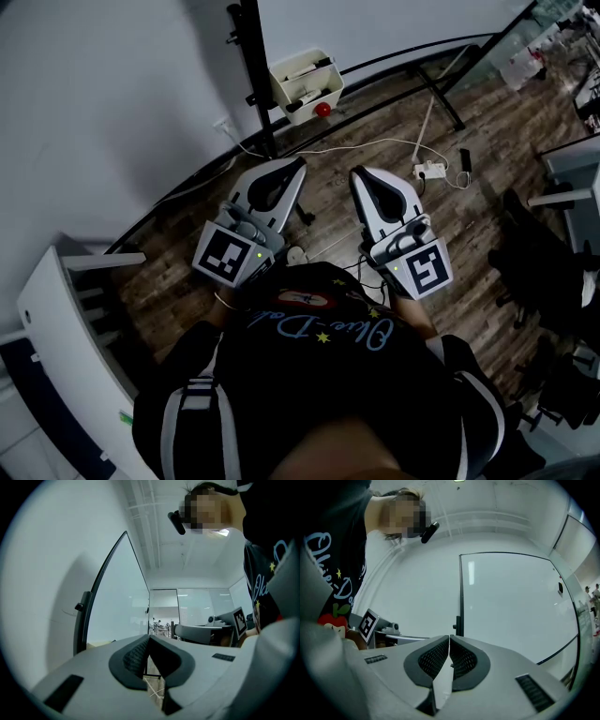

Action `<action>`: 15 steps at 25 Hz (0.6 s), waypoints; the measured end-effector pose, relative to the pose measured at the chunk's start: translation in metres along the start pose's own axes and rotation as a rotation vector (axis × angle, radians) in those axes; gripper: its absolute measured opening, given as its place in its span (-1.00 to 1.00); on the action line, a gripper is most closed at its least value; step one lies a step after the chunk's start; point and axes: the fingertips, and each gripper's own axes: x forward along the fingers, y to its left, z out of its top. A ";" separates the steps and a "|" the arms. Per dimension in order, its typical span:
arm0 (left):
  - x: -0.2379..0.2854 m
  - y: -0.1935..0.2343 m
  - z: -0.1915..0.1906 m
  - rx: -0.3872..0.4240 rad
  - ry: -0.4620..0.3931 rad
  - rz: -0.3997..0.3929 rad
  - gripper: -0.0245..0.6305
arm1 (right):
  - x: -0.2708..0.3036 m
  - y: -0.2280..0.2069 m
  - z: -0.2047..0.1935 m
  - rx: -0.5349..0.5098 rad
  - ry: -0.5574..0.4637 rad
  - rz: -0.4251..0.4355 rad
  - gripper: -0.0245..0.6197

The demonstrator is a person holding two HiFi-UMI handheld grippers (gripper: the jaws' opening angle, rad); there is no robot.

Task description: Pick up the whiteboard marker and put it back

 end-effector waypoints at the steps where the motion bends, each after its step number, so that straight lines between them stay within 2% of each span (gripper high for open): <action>1: 0.000 0.002 0.000 0.000 0.000 -0.002 -0.93 | 0.003 0.000 0.000 -0.002 0.001 0.000 -0.80; 7: -0.003 0.025 0.003 0.020 -0.011 0.014 -0.93 | 0.015 0.000 -0.001 -0.015 0.000 -0.022 -0.80; 15: -0.006 0.026 0.006 0.015 -0.046 -0.025 -0.93 | 0.025 0.006 -0.003 -0.028 0.008 -0.028 -0.80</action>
